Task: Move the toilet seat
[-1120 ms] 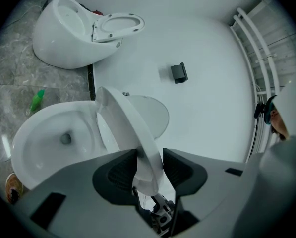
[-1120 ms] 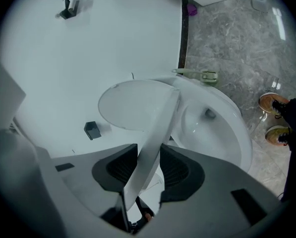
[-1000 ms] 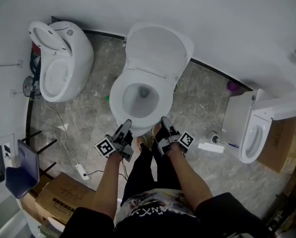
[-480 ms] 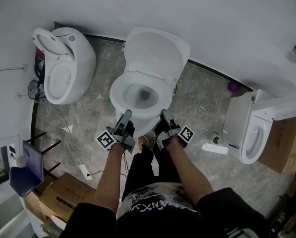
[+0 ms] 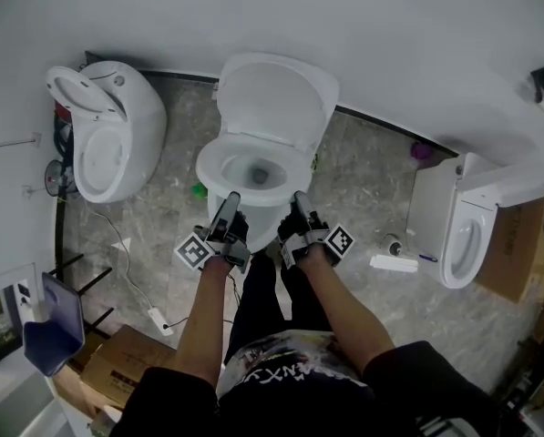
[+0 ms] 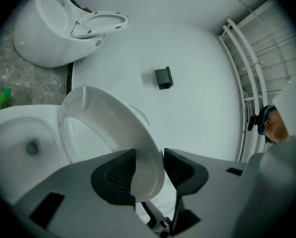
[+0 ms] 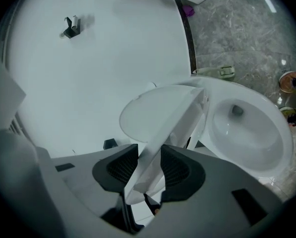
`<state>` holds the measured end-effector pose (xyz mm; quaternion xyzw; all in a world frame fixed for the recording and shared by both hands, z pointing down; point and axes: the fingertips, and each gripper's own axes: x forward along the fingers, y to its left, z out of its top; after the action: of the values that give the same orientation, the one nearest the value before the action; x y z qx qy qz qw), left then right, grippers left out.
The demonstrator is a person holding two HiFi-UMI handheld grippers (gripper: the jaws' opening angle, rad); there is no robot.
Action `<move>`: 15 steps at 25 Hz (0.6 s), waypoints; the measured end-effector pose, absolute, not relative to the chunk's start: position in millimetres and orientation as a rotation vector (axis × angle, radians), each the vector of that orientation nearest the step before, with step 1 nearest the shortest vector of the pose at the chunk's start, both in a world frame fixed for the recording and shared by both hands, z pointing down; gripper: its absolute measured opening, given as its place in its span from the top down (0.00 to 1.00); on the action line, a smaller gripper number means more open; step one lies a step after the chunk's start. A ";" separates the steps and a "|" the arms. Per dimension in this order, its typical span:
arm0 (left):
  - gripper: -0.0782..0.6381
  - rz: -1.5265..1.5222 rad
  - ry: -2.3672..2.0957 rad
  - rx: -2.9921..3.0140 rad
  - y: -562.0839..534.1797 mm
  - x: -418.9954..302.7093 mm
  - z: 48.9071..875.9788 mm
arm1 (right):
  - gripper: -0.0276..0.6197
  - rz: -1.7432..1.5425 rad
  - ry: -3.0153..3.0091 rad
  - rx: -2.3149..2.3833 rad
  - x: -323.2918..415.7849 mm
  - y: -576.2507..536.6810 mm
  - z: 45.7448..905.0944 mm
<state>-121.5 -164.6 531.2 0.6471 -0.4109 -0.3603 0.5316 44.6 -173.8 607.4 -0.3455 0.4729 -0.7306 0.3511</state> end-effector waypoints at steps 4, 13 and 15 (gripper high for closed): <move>0.62 -0.852 -0.947 1.568 -174.3 -120.0 526.2 | 0.75 -1.820 1.282 -0.819 25.6 -174.7 583.3; 0.63 -0.830 -0.861 1.587 -201.4 -118.3 517.0 | 0.80 -1.664 1.326 -0.840 13.8 -190.3 553.8; 0.63 -0.821 -0.840 1.597 -205.7 -118.0 515.8 | 0.80 -1.630 1.351 -0.854 10.7 -192.8 549.5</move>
<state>-118.0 -205.7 515.8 0.6741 -0.3544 -0.3466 0.5475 10.7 -192.8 549.5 -0.3403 0.5380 -0.6492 0.4164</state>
